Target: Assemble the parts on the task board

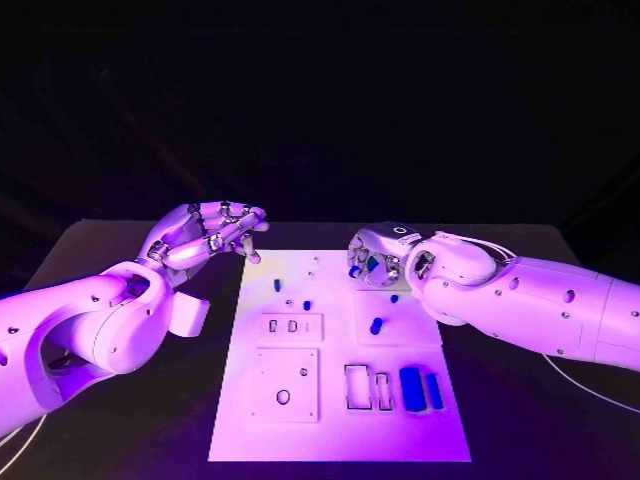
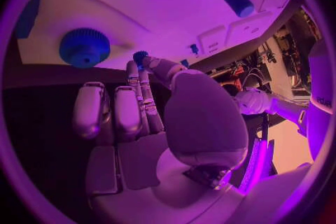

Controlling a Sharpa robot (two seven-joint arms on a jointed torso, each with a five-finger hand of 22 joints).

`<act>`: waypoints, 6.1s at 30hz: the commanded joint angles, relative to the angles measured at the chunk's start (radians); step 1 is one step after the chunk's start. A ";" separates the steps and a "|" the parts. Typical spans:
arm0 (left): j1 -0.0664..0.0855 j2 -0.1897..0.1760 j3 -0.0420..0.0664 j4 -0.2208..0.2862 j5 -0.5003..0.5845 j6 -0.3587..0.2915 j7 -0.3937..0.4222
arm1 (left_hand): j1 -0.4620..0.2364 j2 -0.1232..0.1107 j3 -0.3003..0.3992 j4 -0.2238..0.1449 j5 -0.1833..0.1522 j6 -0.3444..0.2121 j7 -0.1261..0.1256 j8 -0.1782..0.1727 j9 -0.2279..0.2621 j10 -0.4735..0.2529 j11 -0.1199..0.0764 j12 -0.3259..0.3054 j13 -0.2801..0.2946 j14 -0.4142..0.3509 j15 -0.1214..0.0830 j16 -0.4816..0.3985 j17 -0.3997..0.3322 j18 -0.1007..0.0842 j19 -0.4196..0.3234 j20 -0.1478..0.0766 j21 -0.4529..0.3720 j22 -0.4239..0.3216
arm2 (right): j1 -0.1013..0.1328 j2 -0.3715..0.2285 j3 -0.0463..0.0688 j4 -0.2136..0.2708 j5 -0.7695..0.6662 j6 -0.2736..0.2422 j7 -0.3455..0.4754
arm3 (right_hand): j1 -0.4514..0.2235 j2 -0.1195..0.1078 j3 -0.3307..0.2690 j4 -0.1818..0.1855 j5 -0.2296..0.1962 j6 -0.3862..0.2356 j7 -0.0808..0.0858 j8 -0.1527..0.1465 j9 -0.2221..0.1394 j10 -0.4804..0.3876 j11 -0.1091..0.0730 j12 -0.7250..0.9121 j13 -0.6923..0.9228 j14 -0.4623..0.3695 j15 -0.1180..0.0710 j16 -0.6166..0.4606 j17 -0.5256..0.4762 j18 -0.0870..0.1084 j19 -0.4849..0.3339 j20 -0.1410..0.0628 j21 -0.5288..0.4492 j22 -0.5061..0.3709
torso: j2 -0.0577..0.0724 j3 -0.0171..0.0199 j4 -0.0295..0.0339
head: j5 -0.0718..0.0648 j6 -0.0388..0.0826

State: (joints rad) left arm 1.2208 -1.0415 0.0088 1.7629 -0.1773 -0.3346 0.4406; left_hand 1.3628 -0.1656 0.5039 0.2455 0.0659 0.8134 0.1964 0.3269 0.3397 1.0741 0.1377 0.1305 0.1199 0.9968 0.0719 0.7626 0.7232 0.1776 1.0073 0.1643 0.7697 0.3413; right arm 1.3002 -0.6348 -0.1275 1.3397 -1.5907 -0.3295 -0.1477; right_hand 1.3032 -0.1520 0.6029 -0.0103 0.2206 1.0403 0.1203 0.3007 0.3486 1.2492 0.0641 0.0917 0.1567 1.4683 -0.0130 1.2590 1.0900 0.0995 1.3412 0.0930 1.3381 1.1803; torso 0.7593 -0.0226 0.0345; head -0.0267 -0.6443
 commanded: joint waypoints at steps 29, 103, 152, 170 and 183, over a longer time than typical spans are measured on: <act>0.006 0.014 0.001 -0.003 0.001 0.020 0.007 | 0.008 0.001 0.006 -0.003 -0.003 -0.001 0.003 0.000 0.001 -0.007 0.002 -0.002 0.001 -0.004 0.000 0.006 0.001 0.004 -0.008 -0.002 0.003 0.001 | 0.002 0.174 0.003 -0.156 -0.014 -0.169 0.005 | 0.008 0.004 0.012 -0.006 0.013 -0.004 0.009 0.005 0.026 0.008 -0.003 -0.003 0.003 0.015 -0.004 0.008 0.000 -0.019 0.004 -0.003 0.007 0.005 | 0.016 -0.0015 0.0126 | 0.004 0.005; 0.018 0.010 0.001 -0.012 0.001 0.033 0.009 | 0.009 0.001 0.011 -0.008 -0.003 -0.002 0.004 -0.001 0.004 -0.008 0.003 -0.003 0.001 -0.007 0.001 0.006 0.002 0.004 -0.016 -0.001 0.013 0.007 | -0.009 0.042 0.011 -0.036 0.068 -0.161 0.025 | -0.004 -0.070 -0.060 0.005 0.007 -0.150 0.051 -0.117 0.024 -0.250 0.052 0.011 -0.084 -0.052 0.040 -0.178 -0.256 0.039 -0.165 0.039 -0.226 -0.281 | 0.014 -0.0025 -0.0006 | 0.016 -0.009; 0.017 0.011 0.000 -0.038 -0.002 0.039 0.013 | 0.010 0.001 0.013 -0.010 -0.003 -0.002 0.004 -0.001 0.005 -0.009 0.003 -0.003 0.002 -0.009 0.002 0.007 0.003 0.004 -0.022 -0.001 0.019 0.011 | 0.005 -0.063 0.025 -0.073 0.367 0.055 -0.035 | 0.061 -0.058 -0.361 0.192 0.048 -0.203 0.055 -0.113 0.066 0.268 0.026 1.429 1.345 0.102 0.031 0.312 0.481 -0.060 0.133 0.028 0.111 0.227 | 0.005 0.0032 -0.0142 | 0.011 -0.018; 0.017 0.012 0.000 -0.039 -0.003 0.040 0.012 | 0.010 0.001 0.013 -0.010 -0.003 -0.002 0.004 -0.001 0.005 -0.009 0.003 -0.003 0.002 -0.009 0.002 0.007 0.003 0.004 -0.022 -0.001 0.019 0.011 | -0.007 -0.037 0.021 -0.109 0.359 0.063 -0.040 | 0.081 -0.041 -0.344 0.193 0.050 -0.193 0.054 -0.104 0.069 0.269 0.026 1.431 1.347 0.102 0.031 0.312 0.481 -0.059 0.132 0.030 0.111 0.228 | 0.004 0.0034 -0.0152 | 0.015 -0.022; 0.017 0.011 0.000 -0.039 -0.003 0.044 0.012 | 0.010 0.002 0.015 -0.011 -0.003 -0.002 0.005 -0.001 0.006 -0.009 0.003 -0.003 0.002 -0.009 0.002 0.008 0.003 0.004 -0.024 0.000 0.023 0.014 | -0.011 -0.033 0.019 -0.107 0.281 0.027 -0.045 | 0.131 -0.033 -0.199 0.152 0.025 -0.122 0.041 -0.078 0.069 0.277 0.014 1.438 1.359 0.102 0.021 0.312 0.481 -0.061 0.134 0.022 0.117 0.241 | 0.005 0.0034 -0.0173 | 0.017 -0.024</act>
State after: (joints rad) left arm 1.2369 -1.0313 0.0086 1.7230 -0.1776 -0.3123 0.4412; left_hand 1.3628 -0.1656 0.5148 0.2344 0.0660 0.8134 0.1963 0.3268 0.3450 1.0704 0.1413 0.1305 0.1205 0.9934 0.0755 0.7664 0.7255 0.1776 0.9916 0.1623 0.7889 0.3540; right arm 1.2930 -0.6689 -0.1063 1.2301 -1.2522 -0.2858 -0.1838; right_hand 1.4270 -0.1870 0.3931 0.1457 0.2490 0.9066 0.1646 0.2134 0.4134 1.4640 0.0830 1.5237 1.3076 1.4648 0.0126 1.5670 1.3076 0.0533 1.4646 0.1200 1.4507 1.3076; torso 0.7641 -0.0192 0.0182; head -0.0098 -0.6681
